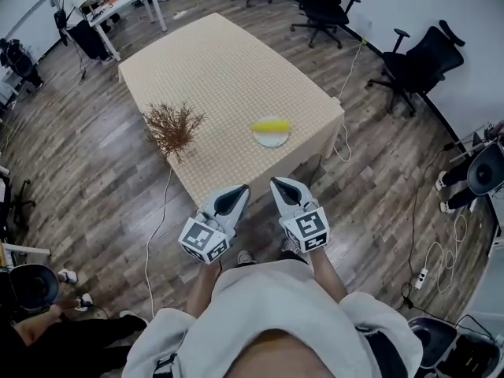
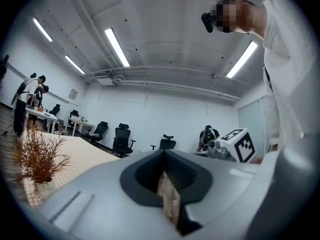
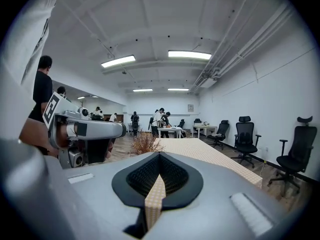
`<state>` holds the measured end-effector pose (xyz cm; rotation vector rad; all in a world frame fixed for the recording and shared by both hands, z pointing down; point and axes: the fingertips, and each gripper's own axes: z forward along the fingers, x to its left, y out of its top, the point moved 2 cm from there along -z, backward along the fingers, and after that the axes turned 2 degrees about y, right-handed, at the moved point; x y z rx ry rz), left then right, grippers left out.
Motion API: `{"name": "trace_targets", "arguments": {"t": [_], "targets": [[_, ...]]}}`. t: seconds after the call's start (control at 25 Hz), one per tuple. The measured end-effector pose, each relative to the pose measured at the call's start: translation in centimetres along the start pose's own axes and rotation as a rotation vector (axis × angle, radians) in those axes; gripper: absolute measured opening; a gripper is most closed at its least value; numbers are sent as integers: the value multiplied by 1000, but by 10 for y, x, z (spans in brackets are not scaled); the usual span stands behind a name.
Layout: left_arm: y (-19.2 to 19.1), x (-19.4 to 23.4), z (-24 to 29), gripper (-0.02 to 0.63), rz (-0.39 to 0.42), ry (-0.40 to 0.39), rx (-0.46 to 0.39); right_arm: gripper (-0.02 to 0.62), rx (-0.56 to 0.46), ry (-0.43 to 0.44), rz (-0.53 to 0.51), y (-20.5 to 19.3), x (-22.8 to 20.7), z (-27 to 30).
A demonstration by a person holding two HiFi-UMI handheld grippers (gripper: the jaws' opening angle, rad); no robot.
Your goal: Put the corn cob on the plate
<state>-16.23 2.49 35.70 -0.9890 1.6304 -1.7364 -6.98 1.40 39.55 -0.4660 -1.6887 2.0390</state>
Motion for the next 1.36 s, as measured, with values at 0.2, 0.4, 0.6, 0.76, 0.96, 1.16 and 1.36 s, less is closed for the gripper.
{"name": "trace_targets", "arguments": {"t": [0.2, 0.4, 0.6, 0.76, 0.96, 1.16, 1.36], "targets": [[-3, -40, 36, 8, 15, 34, 5, -3, 0, 23, 11, -11, -33, -44], [-8, -75, 58, 8, 12, 80, 1, -3, -1, 57, -5, -15, -56, -82], [-15, -98, 68, 8, 17, 92, 13, -3, -9, 60, -3, -20, -72, -97], [-17, -106, 71, 8, 14, 85, 10, -3, -24, 59, -5, -18, -75, -98], [-11, -111, 62, 8, 29, 69, 0, -3, -45, 56, -14, -10, -62, -97], [-3, -109, 59, 8, 28, 71, -18, -3, -52, 51, -16, -6, -58, -94], [-6, -113, 56, 8, 20, 61, -21, -3, -46, 58, -15, -11, -48, -92]]}}
